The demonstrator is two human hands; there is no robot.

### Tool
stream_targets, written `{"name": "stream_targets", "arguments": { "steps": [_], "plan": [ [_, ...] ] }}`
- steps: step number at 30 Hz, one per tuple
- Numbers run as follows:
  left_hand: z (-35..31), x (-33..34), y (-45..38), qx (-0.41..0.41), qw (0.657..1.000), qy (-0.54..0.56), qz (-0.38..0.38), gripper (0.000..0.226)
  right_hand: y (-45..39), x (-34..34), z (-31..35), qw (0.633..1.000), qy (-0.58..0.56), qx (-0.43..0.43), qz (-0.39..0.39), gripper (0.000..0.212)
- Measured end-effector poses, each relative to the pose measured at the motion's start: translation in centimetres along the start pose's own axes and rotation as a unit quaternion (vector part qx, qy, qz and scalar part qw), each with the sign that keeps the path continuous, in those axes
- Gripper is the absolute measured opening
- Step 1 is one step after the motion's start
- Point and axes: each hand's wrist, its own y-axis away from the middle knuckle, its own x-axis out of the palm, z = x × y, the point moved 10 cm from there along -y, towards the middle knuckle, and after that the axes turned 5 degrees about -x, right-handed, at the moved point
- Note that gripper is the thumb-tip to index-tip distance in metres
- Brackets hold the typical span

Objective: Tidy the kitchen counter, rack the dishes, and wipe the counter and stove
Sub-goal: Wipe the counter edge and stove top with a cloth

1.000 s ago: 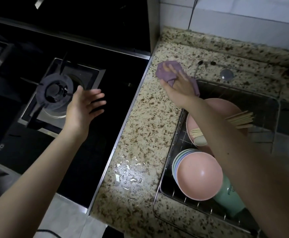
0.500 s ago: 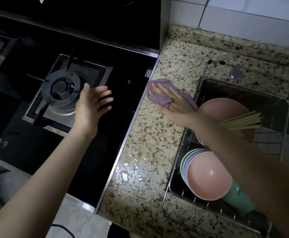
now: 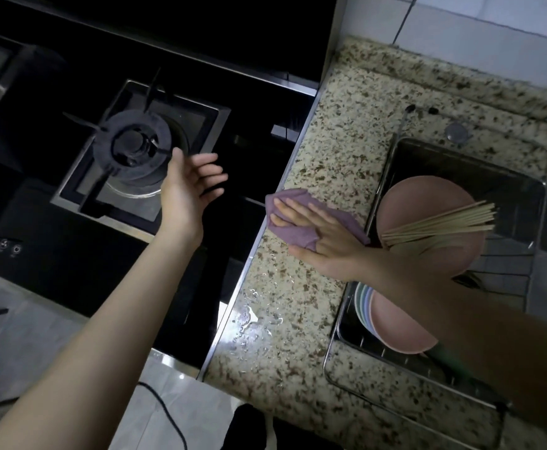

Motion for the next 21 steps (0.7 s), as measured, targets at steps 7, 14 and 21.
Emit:
{"name": "stream_targets", "arguments": {
  "steps": [7, 14, 21],
  "plan": [
    [0.1, 0.9, 1.8, 0.003, 0.999, -0.011, 0.034, 0.053, 1.3, 2.9, 4.3, 1.0, 0.015, 0.004, 0.011, 0.056],
    [0.6, -1.2, 4.1, 0.013, 0.999, -0.002, 0.049, 0.051, 2.5, 5.3, 8.0, 1.0, 0.005, 0.016, -0.001, 0.055],
    [1.8, -4.1, 6.4, 0.004, 0.998, 0.028, 0.055, 0.054, 3.6, 7.3, 10.5, 0.997, 0.069, 0.025, -0.032, 0.055]
  ]
}}
